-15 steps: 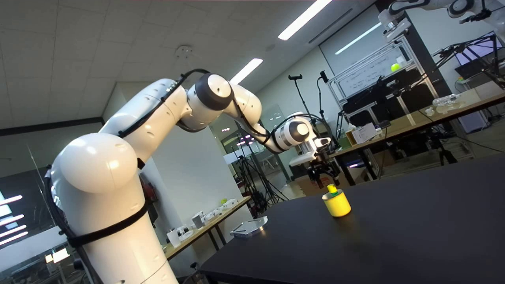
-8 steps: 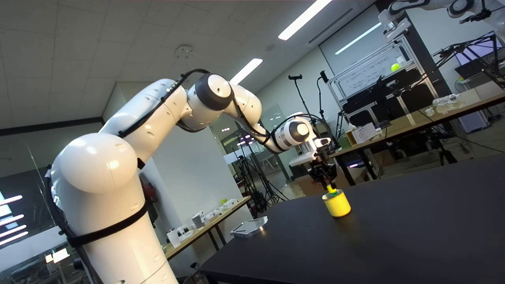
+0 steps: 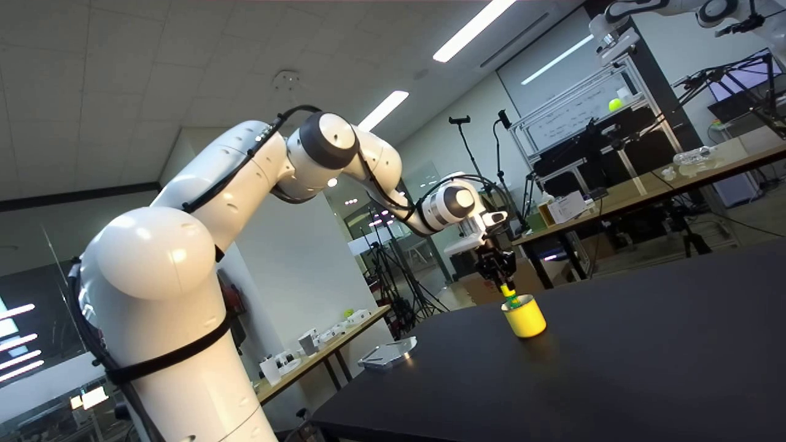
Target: Put the glue stick in the mug, remove the glue stick from the mug, place the glue stick in the mug
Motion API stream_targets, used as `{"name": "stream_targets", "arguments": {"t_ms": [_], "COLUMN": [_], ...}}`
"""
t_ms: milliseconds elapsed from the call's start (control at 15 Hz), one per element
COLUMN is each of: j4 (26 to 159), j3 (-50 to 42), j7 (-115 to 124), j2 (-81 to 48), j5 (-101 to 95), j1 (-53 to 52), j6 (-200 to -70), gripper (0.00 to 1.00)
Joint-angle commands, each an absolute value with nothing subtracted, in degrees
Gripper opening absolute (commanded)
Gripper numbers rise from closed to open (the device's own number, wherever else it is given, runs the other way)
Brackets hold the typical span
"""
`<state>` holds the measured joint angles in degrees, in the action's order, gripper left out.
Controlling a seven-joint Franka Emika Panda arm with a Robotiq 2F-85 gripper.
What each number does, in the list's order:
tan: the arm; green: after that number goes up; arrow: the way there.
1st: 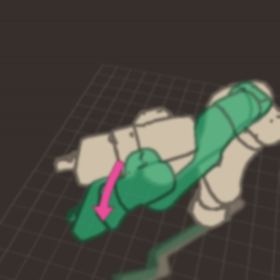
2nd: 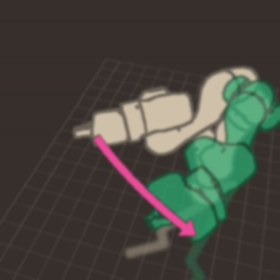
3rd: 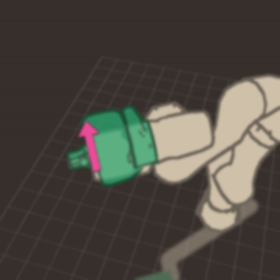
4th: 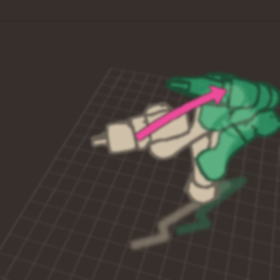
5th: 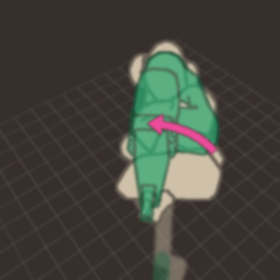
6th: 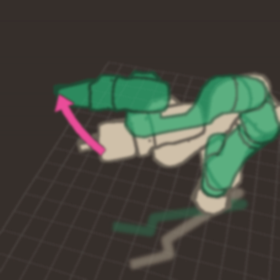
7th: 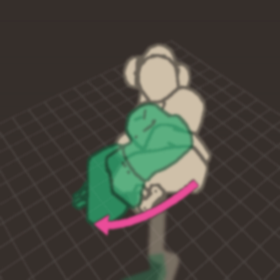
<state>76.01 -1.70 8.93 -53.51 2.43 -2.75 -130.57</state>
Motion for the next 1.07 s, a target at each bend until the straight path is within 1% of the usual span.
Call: {"name": "stream_targets", "arguments": {"t_ms": [0,467,867,933,1000], "j4": [83.3,89.8,93.6,90.1,90.6], "j3": [-1.4,-1.8,0.8,0.6,1.0], "j7": [9.5,11.0,7.9,8.8,8.5], "j2": [-45.8,-38.3,-35.0,-37.8,-37.4], "j5": [1.5,-3.6,-6.2,-5.4,-5.5], "j1": [-4.6,-10.2,-13.1,-12.6,-12.9], "j6": [-130.6,-130.5,-131.7,-131.1,-131.1], "gripper": [0.08,0.08,0.08,0.33,0.33]}}
